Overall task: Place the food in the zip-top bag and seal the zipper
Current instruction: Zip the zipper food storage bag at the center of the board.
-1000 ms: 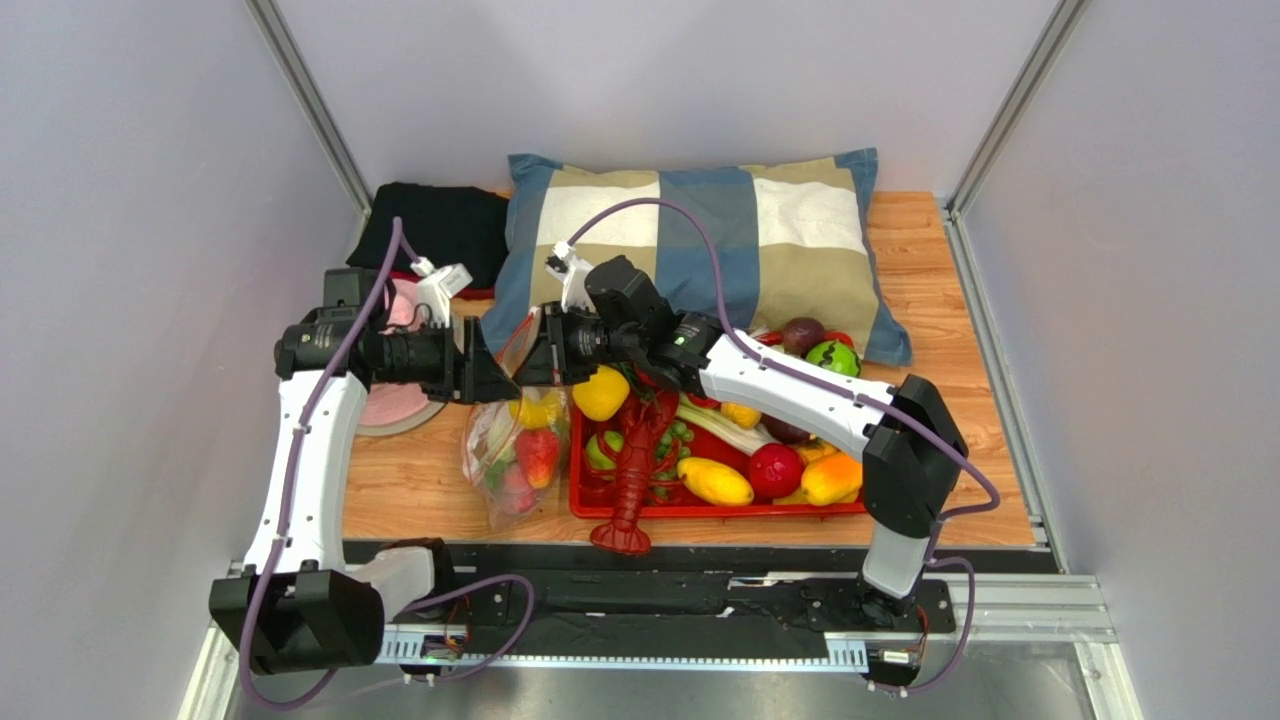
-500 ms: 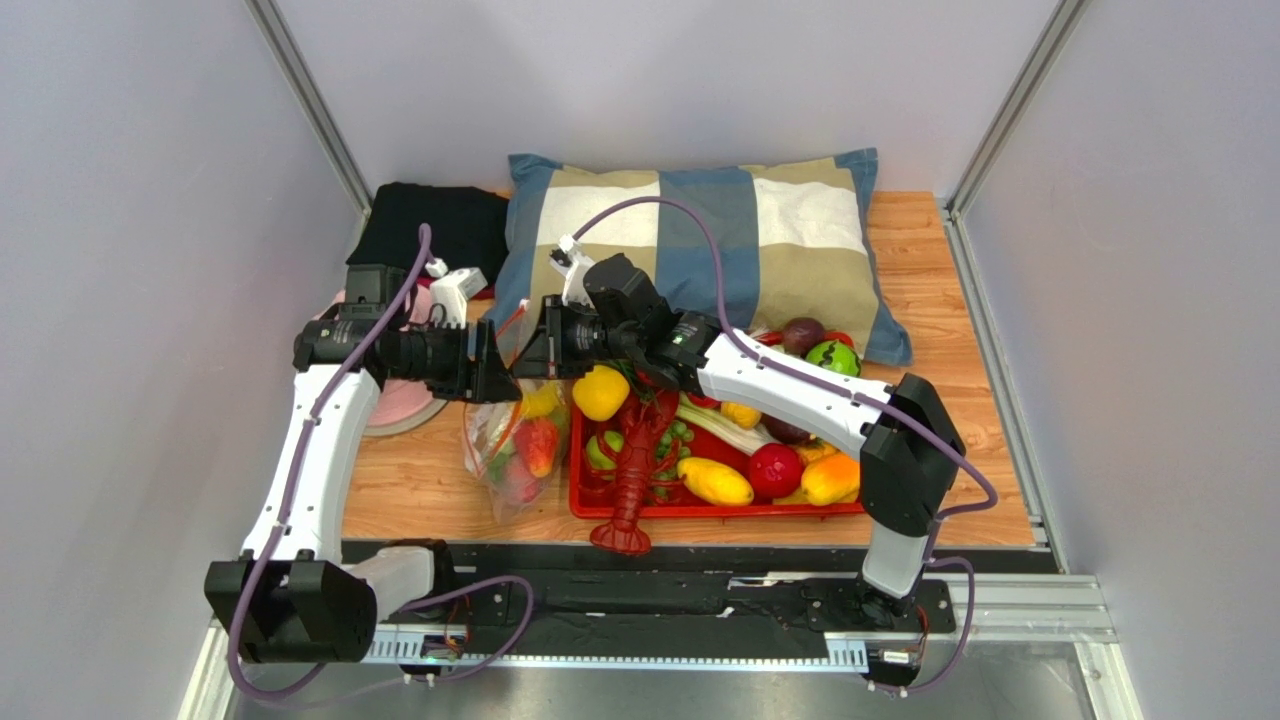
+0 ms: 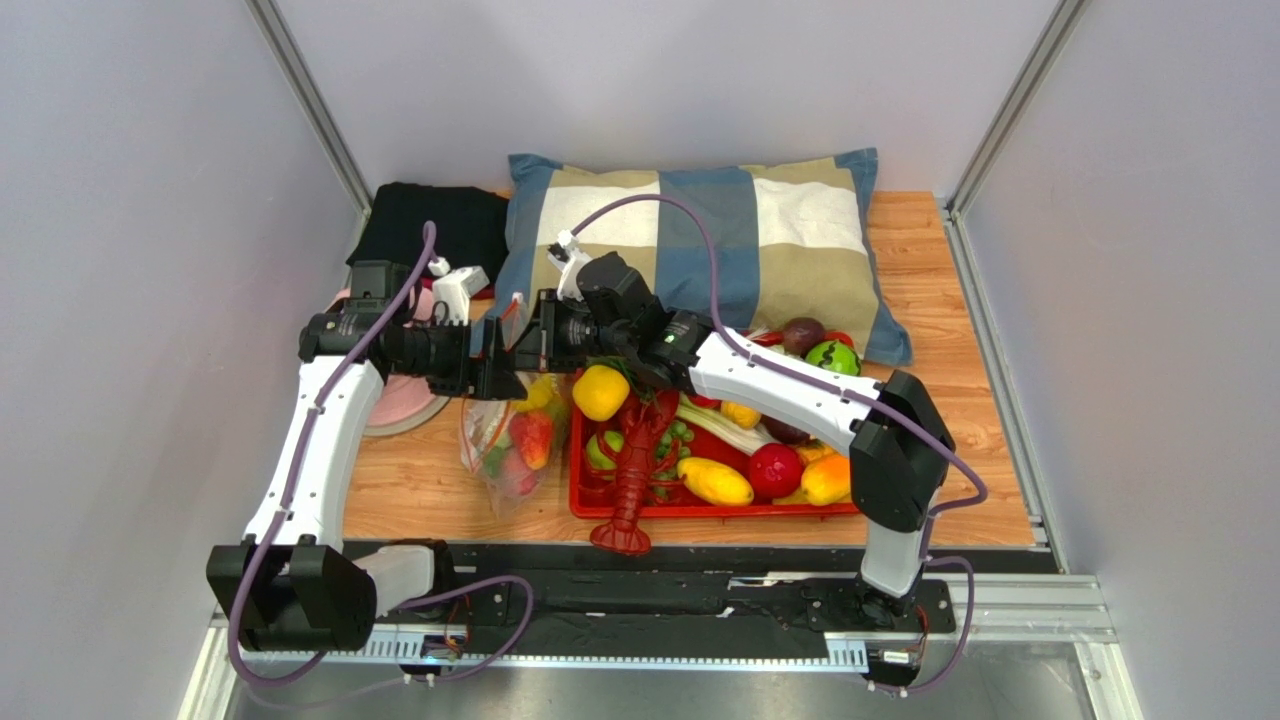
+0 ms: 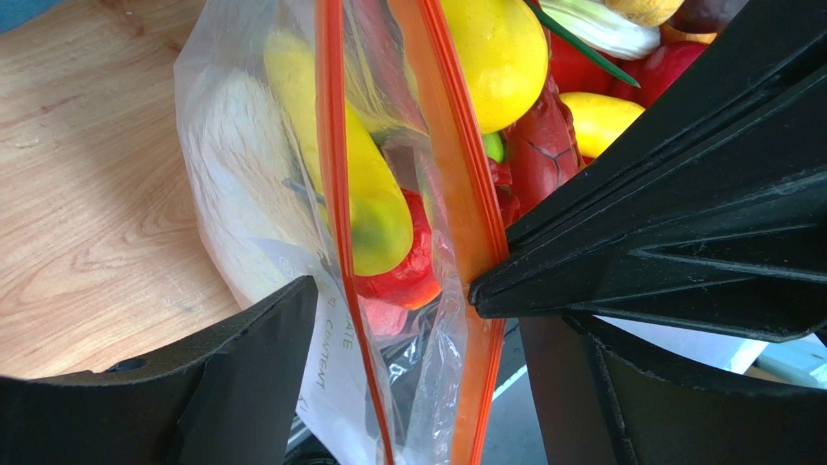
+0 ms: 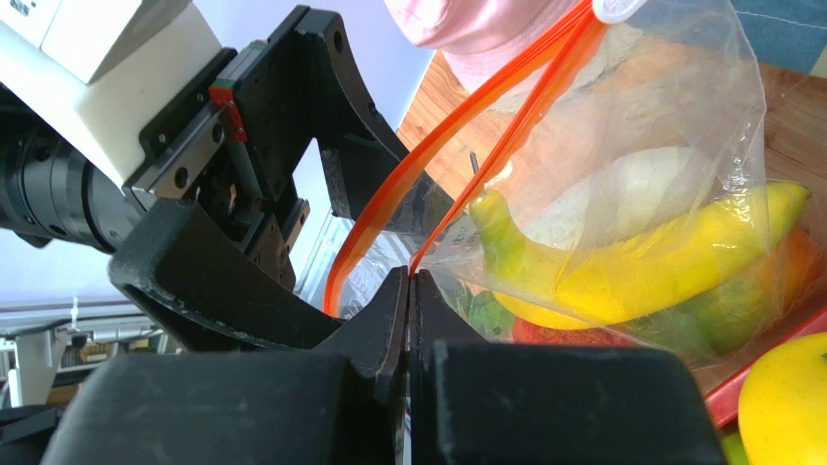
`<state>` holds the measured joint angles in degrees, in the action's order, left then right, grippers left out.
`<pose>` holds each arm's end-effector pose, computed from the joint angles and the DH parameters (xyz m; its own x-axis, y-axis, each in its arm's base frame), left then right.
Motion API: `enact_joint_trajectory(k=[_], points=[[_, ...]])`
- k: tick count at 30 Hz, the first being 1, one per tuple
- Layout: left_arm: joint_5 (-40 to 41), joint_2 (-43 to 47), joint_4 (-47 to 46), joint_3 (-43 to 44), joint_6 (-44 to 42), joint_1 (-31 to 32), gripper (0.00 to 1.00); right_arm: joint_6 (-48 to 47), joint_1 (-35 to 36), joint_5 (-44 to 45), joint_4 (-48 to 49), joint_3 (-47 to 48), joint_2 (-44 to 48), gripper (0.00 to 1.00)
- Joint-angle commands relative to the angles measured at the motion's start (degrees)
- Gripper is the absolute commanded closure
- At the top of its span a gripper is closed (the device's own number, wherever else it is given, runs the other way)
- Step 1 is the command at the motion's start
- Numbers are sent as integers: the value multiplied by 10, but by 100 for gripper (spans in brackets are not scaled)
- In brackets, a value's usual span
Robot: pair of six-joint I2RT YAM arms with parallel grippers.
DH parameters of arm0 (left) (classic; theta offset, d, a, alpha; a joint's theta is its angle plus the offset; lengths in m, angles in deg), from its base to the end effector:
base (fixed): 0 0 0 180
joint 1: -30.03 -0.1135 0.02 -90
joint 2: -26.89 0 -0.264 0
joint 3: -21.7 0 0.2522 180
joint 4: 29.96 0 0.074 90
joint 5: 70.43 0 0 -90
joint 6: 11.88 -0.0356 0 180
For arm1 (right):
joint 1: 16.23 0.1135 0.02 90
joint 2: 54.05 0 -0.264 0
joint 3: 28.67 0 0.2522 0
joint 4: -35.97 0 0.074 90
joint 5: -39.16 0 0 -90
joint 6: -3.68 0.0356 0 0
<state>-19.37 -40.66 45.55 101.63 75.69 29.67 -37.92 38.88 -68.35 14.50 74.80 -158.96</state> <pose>0.2116 -0.0210 0.3209 -0.8794 0.0275 -0.4753 0.3167 0.7791 -0.5410 0.2426 0.3666 0.3203 -0.8513 0.0259 -0.5240 -0.4581 0.4500 0.7666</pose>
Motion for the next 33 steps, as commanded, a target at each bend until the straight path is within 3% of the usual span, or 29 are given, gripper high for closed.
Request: enact_joint_trajectory(k=[1, 4, 5, 6, 9, 11, 12, 13, 15, 16, 19, 23, 27, 33], points=[[3, 12, -29, 15, 12, 2, 16, 28, 12, 6, 46, 42, -6, 100], [13, 10, -26, 18, 8, 2, 24, 28, 14, 6, 47, 43, -6, 100], [13, 10, -23, 21, 2, 1, 32, 25, 14, 6, 45, 42, -5, 100], [14, 11, -21, 23, -12, 2, 55, 21, 14, 9, 45, 39, 0, 100], [18, 9, -7, 28, -42, 2, 85, 0, 13, 6, 50, 26, 11, 100], [19, 1, 23, 40, -70, 2, 95, -42, 10, -8, 52, 19, 20, 99], [18, -3, 36, 46, -104, 1, 100, -58, 2, -29, 51, 14, 25, 93], [19, -8, 68, 61, -122, 1, 100, -76, -5, -40, 50, 8, 40, 76], [14, -20, 104, 77, -192, 2, 100, -117, -32, -92, 59, -19, 58, 56], [15, -21, 133, 90, -214, 2, 100, -130, -44, -112, 65, -29, 76, 40], [5, -19, 172, 106, -291, 2, 100, -190, -91, -177, 66, -73, 105, 19], [-24, -1, 221, 114, -424, 2, 100, -281, -138, -207, 51, -124, 162, 14], [-51, 23, 254, 113, -541, 2, 100, -445, -143, -245, 58, -173, 196, 13], [-80, 41, 345, 120, -778, 2, 100, -545, -141, -321, 96, -190, 188, 15]])
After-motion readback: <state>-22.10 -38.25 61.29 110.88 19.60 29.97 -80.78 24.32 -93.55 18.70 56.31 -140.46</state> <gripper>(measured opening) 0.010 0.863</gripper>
